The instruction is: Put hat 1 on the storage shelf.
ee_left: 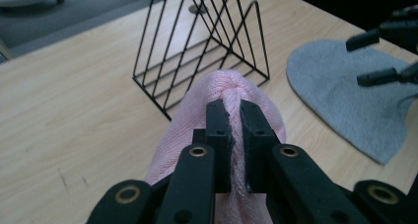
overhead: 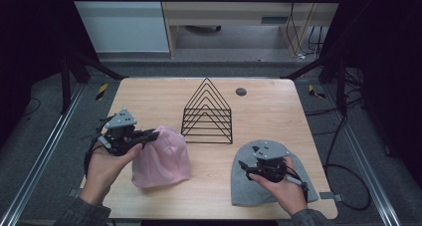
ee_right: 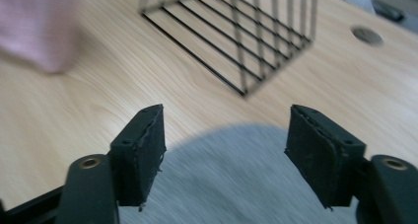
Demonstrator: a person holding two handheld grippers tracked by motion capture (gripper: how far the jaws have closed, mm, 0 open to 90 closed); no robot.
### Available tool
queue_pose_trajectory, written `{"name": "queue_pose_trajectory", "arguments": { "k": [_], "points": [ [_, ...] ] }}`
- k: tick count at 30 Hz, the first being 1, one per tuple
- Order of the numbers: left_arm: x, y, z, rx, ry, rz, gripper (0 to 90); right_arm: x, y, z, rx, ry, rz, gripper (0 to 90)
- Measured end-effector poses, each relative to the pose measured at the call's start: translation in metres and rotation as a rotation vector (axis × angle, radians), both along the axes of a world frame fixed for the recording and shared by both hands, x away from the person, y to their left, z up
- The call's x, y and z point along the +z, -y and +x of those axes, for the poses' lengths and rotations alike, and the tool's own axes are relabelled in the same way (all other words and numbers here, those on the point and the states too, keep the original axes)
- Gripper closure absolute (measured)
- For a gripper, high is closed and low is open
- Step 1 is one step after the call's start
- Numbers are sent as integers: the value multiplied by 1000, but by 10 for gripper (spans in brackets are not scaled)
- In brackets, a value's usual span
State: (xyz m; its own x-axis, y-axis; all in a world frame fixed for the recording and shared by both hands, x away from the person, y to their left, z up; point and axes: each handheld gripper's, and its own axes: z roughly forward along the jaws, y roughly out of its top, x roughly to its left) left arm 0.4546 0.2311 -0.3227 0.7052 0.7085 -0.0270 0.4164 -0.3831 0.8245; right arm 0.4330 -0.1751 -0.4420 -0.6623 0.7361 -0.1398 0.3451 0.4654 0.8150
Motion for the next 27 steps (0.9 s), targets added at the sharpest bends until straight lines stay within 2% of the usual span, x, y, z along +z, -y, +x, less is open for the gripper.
{"name": "queue_pose_trajectory", "arguments": {
  "k": [1, 2, 3, 7, 8, 9, 10, 12, 13, 14, 15, 17, 21, 24, 26, 27],
  "points": [
    [0, 0, 0, 0, 0, 0, 840, 0, 0, 0, 0, 0, 0, 318],
    [8, 1, 4, 10, 17, 0, 840, 9, -18, -3, 46, 5, 15, 337],
    [11, 2, 6, 12, 25, 0, 840, 12, -27, -4, 71, 5, 17, 345],
    [28, 7, 14, 15, 52, -5, 840, 19, -61, -4, 159, 0, 1, 402],
    [28, 7, 14, 15, 52, -5, 840, 19, -61, -4, 159, 0, 1, 402],
    [37, 10, 17, 11, 63, -14, 839, 19, -77, 2, 193, -7, -5, 438],
    [37, 10, 17, 11, 63, -14, 839, 19, -77, 2, 193, -7, -5, 438],
    [44, 12, 18, 5, 79, -9, 839, 18, -96, 11, 212, -19, -5, 472],
    [49, 14, 18, 1, 80, -27, 839, 18, -102, 14, 216, -25, 3, 482],
    [49, 14, 18, 1, 80, -27, 839, 18, -102, 14, 216, -25, 3, 482],
    [53, 14, 17, -3, 86, -27, 839, 19, -111, 18, 226, -39, 32, 484],
    [58, 15, 15, -8, 94, -21, 838, 20, -118, 21, 231, -46, 49, 480],
    [59, 16, 14, -13, 98, -22, 838, 18, -128, 33, 219, -84, 76, 483],
    [58, 17, 16, -14, 98, -24, 837, 14, -137, 41, 242, -123, 92, 488],
    [57, 17, 16, -11, 101, -22, 837, 12, -143, 43, 263, -135, 106, 576],
    [57, 18, 16, -11, 102, -20, 837, 12, -145, 43, 272, -140, 108, 657]
  ]
}}
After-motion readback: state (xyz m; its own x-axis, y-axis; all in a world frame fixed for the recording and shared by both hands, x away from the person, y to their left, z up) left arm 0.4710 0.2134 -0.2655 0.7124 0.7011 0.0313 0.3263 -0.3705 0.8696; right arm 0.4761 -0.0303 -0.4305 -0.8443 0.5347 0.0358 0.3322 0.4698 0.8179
